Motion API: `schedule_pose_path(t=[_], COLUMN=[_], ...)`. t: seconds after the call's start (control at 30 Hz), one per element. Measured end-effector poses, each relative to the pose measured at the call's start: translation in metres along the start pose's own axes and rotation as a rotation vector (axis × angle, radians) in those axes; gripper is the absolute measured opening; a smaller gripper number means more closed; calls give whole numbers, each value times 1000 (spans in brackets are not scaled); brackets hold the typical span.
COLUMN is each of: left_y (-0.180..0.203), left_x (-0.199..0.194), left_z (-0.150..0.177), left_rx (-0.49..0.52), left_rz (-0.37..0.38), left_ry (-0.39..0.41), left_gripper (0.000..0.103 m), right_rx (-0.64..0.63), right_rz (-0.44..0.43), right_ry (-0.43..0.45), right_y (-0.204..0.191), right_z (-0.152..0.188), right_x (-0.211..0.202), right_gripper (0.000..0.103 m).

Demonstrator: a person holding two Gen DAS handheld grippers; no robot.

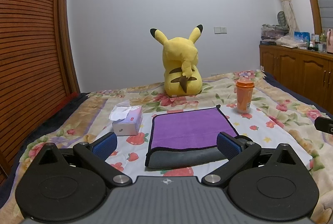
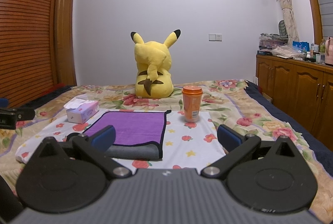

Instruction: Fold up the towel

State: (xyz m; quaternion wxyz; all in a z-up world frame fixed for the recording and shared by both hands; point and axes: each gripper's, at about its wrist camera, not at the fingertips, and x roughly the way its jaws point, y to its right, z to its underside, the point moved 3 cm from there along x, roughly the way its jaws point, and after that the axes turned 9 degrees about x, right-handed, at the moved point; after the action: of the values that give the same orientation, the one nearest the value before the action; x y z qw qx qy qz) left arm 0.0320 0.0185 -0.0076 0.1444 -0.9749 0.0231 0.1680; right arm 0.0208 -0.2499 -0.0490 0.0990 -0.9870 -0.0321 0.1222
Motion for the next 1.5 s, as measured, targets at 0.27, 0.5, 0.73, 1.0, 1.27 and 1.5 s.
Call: schedule_pose_path(t=[0.27,0.5,0.73,1.0,1.27,1.5], left_y=[3,3,3,-3,-12,-21], left_x=[3,11,28,53,78,107], left_z=[3,7,12,14,17,17], left_rx=[2,-2,2,15,11,15], left_rz=[-2,17,41,58,70,74], left_ry=[-3,-25,-56,-82,-109,-125], left_gripper=[103,103,103,103,103,103], right_rx=[0,2,-13,-3,-20,-34], right_rz=[2,16,11,1,-5,-18], right_ry=[-2,-29,-78,-137,-175,-201], right_y=[2,6,-1,-3,-7,-12], right_z=[2,8,15,15,16,10], right_x=[0,4,17,39,62,83], right_gripper=[103,103,103,103,103,103])
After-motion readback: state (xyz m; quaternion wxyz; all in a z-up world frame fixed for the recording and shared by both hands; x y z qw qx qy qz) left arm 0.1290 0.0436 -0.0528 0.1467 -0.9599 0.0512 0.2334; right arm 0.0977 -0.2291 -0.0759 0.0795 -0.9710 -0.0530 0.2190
